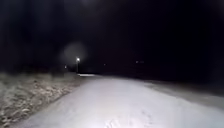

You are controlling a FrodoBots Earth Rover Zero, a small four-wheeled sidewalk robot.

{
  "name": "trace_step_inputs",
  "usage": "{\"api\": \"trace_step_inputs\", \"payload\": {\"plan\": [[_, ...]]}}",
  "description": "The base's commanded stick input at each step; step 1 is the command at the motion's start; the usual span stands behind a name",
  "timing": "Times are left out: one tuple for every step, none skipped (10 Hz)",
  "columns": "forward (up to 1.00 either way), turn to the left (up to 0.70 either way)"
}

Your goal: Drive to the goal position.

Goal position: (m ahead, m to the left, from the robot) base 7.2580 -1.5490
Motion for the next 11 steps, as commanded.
{"api": "trace_step_inputs", "payload": {"plan": [[0.7,0.14],[0.7,0.14],[0.7,0.14],[0.7,0.08],[0.7,0.0],[0.7,0.0],[0.7,0.0],[0.7,0.0],[0.7,0.0],[0.7,0.0],[0.7,0.0]]}}
